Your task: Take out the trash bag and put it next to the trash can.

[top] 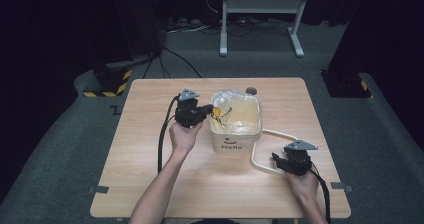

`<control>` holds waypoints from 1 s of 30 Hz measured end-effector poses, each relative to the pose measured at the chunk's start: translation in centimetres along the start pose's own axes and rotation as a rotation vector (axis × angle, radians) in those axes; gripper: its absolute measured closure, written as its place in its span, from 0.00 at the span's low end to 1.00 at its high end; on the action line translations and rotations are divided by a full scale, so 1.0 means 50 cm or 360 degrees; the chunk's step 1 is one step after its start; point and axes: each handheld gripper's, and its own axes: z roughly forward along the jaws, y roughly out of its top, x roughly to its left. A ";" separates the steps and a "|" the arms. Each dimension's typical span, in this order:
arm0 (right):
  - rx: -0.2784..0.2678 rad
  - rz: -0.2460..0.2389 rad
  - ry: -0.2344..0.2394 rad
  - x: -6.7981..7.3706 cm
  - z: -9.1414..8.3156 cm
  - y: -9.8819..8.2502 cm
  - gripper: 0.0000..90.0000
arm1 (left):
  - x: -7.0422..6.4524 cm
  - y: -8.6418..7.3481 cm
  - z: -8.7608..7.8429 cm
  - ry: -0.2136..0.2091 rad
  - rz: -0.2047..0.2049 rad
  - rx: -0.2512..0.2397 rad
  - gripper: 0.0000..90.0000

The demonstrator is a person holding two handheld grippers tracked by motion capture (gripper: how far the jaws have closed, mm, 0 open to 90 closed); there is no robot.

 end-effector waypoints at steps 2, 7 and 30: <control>-0.0012 0.0021 0.0035 -0.001 -0.009 0.009 0.51 | -0.001 0.002 0.000 0.0000 0.0015 -0.0001 0.99; -0.0131 0.0080 0.0163 -0.007 -0.046 0.058 0.58 | -0.008 0.007 0.000 -0.0033 0.0011 -0.0022 0.99; -0.0272 0.0191 0.0348 0.012 -0.083 0.266 0.60 | -0.008 0.000 0.012 -0.0071 0.0000 -0.0002 0.99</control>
